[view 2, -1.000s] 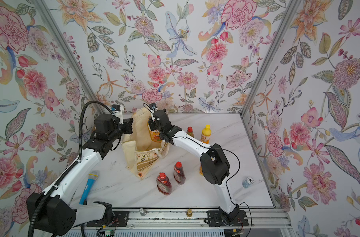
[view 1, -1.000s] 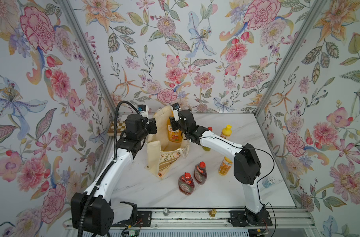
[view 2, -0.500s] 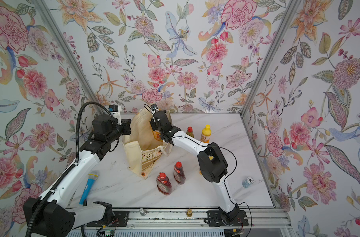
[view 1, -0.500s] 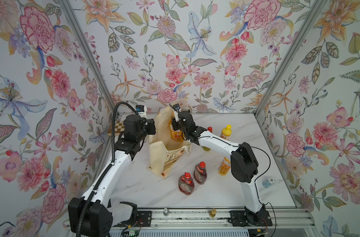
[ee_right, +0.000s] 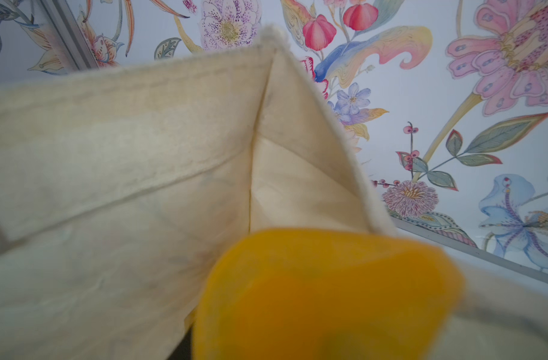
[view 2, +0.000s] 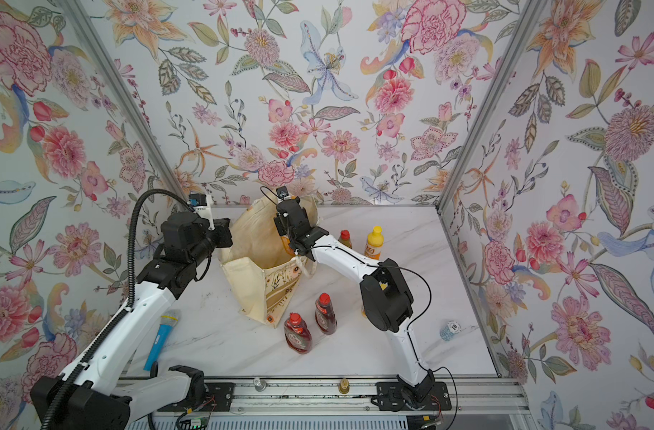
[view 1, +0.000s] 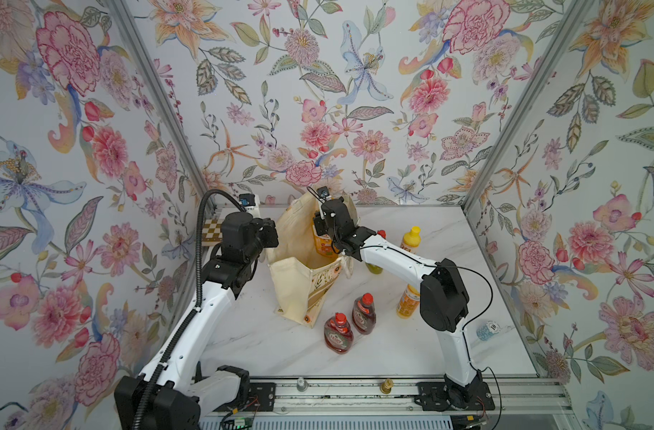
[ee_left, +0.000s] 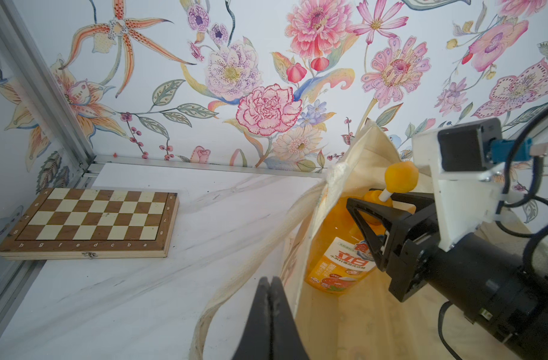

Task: Pack dish soap into the shopping bag
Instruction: Place the bottle of dish soap in the shopping bag.

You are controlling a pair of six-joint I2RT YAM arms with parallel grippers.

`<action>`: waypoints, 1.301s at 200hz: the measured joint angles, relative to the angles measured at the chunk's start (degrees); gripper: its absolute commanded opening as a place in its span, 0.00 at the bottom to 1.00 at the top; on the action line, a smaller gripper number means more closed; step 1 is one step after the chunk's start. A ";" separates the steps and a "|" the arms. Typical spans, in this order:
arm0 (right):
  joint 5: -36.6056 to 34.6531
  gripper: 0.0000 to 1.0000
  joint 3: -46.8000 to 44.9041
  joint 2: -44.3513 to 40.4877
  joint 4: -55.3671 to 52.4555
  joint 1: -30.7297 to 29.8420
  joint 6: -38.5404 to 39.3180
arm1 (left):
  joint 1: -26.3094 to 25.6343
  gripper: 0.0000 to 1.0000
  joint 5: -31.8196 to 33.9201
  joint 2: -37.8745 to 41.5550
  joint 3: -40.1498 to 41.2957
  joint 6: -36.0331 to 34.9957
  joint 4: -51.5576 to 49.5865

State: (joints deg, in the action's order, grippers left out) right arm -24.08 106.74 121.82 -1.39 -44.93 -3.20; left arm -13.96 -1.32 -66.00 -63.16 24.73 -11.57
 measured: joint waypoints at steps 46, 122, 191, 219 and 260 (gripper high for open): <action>-5.55 0.00 0.07 0.00 -3.10 0.79 1.07 | 0.02 0.00 1.70 2.95 0.04 0.02 2.32; -2.54 0.00 -0.74 0.00 -2.91 1.18 -0.28 | 0.02 0.92 -4.02 -8.70 -4.85 -2.32 1.75; -0.28 0.00 -0.74 0.00 -2.86 1.18 -2.01 | 0.02 0.89 -5.14 -23.85 -19.04 -9.31 -3.93; 0.59 0.00 -0.74 0.00 -2.86 1.18 -3.41 | 0.02 0.63 -7.17 -26.32 -19.10 -10.01 -4.96; 1.36 0.00 -0.68 0.00 -2.71 1.01 -5.20 | -0.46 0.12 -9.07 -26.51 -19.10 -10.45 -5.14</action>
State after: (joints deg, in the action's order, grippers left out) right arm -22.72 106.06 121.82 -4.10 -43.92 -8.40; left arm -14.41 -10.39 -92.51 -82.26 14.28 -16.71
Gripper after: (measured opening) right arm 0.361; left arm 0.241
